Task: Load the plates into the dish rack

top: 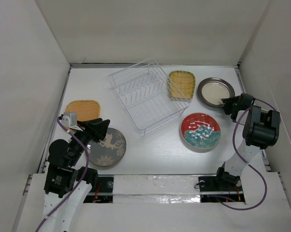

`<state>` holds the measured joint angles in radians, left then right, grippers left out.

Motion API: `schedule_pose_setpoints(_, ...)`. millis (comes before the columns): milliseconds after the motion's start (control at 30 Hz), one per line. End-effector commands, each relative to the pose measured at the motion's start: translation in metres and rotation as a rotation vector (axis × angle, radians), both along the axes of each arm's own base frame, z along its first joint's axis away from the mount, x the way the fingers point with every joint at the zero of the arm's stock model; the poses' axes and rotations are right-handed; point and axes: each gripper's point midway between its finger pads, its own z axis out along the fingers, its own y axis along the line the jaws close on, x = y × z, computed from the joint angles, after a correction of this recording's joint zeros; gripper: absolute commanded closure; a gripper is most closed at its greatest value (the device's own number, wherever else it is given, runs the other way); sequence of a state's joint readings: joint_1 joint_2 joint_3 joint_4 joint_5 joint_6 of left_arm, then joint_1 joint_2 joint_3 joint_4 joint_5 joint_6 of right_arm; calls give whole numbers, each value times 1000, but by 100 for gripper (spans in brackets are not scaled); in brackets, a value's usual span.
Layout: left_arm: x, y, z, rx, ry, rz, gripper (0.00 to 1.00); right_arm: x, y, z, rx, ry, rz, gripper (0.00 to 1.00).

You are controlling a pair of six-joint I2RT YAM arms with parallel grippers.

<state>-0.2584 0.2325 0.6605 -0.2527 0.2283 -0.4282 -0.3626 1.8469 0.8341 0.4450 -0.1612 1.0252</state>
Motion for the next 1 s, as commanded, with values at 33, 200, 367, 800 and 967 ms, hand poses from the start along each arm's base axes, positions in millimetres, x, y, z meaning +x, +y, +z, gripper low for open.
schedule_pose_setpoints(33,-2,3,12,-19,-41,15,58,17,-3,15,65,-84,-6,71)
schedule_pose_setpoints(200,-9,9,20,-35,-82,38,58,7,-16,37,3,-127,-94,100)
schedule_pose_setpoints(367,-7,9,19,-36,-77,41,58,-1,-16,116,-144,-259,-167,100)
schedule_pose_setpoints(800,-5,6,16,-30,-66,26,57,-17,133,375,-721,-712,109,100)
schedule_pose_setpoints(967,-6,6,16,-30,-66,27,57,23,208,381,-865,-668,304,100)
